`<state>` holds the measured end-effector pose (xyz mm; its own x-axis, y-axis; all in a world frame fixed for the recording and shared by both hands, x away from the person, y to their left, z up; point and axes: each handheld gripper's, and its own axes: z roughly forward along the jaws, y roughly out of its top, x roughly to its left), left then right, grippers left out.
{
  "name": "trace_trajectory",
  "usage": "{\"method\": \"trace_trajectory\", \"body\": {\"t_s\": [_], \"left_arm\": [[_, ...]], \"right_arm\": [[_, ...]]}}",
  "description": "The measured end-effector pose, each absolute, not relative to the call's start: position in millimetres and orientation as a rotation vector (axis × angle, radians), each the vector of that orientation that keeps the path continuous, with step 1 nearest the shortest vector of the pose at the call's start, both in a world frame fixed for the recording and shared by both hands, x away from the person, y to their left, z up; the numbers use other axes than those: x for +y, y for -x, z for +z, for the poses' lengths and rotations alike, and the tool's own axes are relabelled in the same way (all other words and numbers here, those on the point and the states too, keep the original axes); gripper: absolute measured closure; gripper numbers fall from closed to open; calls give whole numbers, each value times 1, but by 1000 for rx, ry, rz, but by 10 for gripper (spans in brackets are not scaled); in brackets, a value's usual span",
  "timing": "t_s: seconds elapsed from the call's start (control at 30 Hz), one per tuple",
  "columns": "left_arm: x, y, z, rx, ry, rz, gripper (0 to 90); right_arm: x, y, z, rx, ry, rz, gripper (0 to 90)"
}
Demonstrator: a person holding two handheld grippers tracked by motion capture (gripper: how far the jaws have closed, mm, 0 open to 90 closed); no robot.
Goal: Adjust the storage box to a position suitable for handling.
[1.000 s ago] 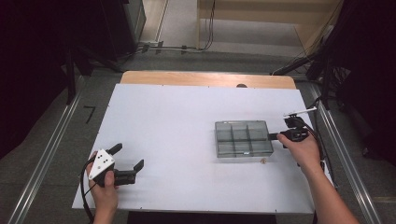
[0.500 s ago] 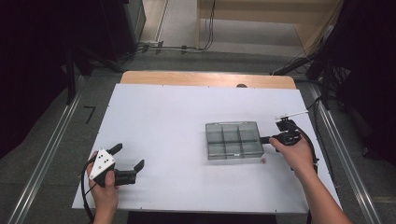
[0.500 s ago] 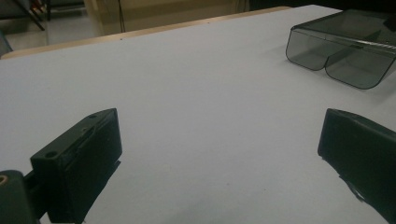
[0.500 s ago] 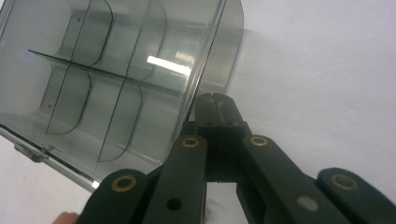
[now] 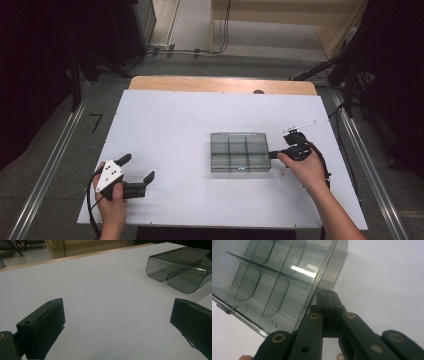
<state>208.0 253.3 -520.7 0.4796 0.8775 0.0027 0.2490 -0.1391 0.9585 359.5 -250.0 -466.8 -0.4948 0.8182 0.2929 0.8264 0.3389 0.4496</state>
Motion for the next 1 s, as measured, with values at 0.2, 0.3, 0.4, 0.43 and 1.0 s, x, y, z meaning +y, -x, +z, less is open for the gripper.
{"method": "trace_trajectory", "body": {"t_s": [0.2,0.3,0.4,0.43,1.0], "left_arm": [[253,-208,-521,980,-1664,735,0],[253,-208,-521,980,-1663,734,0],[253,-208,-521,983,-1667,735,0],[253,-208,-521,985,-1666,737,0],[253,-208,-520,986,-1666,741,0]], "right_arm": [[-239,-357,-466,-2585,1539,-862,886],[-233,-356,-465,-2602,1511,-849,886],[-229,-355,-465,-2598,1497,-847,886],[-227,-355,-465,-2594,1487,-842,886],[-200,-388,-419,-2716,1465,-830,887]]}}
